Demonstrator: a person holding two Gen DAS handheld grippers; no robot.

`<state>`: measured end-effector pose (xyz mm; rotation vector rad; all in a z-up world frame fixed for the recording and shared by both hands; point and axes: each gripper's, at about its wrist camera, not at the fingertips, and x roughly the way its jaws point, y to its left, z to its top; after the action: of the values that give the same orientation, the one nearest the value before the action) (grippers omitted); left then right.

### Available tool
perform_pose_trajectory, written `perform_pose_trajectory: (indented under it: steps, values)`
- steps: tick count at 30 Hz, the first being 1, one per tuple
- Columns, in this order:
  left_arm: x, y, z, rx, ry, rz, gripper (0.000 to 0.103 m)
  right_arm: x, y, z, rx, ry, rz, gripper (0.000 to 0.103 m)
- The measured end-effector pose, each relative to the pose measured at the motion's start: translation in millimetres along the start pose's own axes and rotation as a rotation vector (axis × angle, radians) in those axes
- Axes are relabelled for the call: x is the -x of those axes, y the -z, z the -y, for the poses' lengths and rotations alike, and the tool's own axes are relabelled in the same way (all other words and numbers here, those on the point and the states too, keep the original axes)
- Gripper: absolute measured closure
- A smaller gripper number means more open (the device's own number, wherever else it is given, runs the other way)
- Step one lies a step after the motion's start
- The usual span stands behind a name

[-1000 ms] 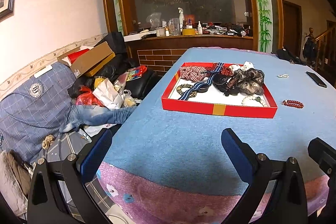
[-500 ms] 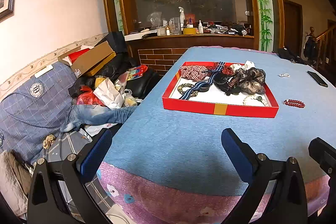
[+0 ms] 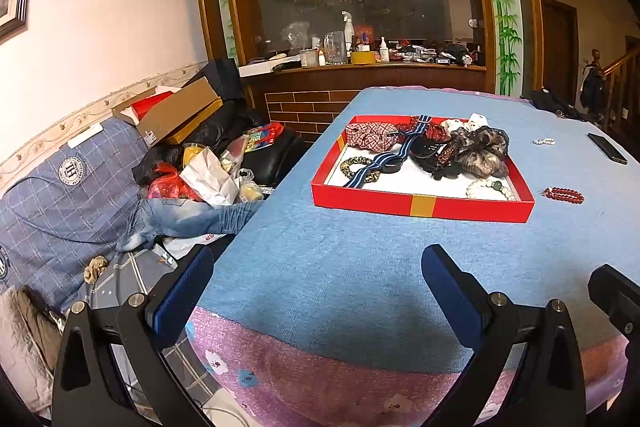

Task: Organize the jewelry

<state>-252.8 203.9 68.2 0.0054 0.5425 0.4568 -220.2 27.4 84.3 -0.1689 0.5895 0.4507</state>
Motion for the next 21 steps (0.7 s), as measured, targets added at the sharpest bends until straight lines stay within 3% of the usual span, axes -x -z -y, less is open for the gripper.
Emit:
perform_pose_trajectory:
  steps: [21]
  values:
    - [0.7,5.9,-5.7,0.011,-0.006,-0.011,0.000,-0.7,-0.3,0.3,-0.001,0.000,-0.005,0.000]
